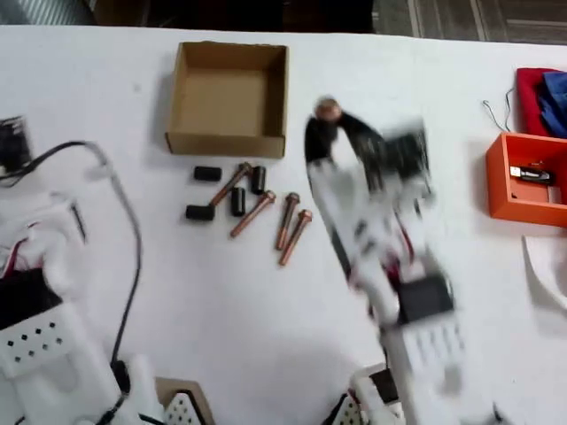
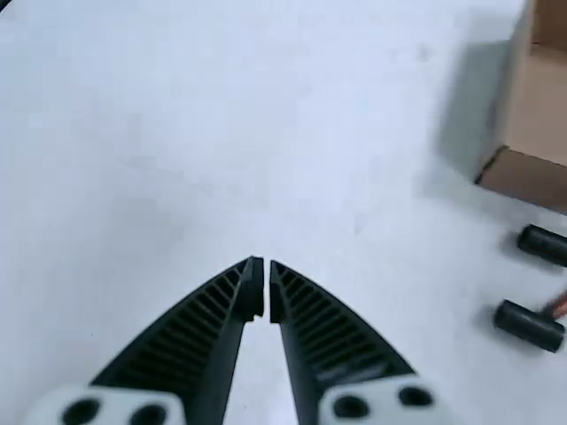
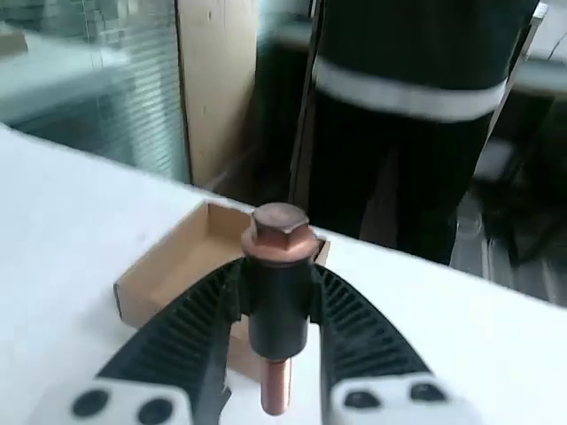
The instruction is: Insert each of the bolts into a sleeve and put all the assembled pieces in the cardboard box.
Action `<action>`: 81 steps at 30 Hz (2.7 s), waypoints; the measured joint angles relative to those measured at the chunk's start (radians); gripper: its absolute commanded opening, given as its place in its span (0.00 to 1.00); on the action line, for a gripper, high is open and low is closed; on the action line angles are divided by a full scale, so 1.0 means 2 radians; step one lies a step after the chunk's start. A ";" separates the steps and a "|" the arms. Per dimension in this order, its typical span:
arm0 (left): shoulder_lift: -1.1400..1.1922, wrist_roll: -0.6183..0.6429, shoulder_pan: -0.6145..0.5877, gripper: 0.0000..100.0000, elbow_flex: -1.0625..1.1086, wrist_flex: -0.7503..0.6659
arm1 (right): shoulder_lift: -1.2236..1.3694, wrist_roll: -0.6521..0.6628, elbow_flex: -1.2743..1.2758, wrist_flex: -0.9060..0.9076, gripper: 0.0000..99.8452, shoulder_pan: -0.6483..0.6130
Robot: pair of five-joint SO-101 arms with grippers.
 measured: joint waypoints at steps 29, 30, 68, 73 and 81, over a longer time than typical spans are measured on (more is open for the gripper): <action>0.001 -0.190 0.013 0.04 0.342 -0.249 | 0.971 -0.148 -0.954 0.207 0.02 -0.016; 0.001 -0.199 0.019 0.04 0.344 -0.249 | 0.976 -0.148 -0.954 0.203 0.02 -0.016; 0.001 -0.231 0.041 0.04 0.349 -0.250 | 1.059 -0.150 -0.964 0.152 0.07 -0.018; 0.001 -0.231 0.041 0.04 0.349 -0.250 | 1.060 -0.150 -0.967 0.152 0.07 -0.018; 0.001 -0.231 0.041 0.04 0.349 -0.250 | 1.060 -0.150 -0.967 0.152 0.07 -0.018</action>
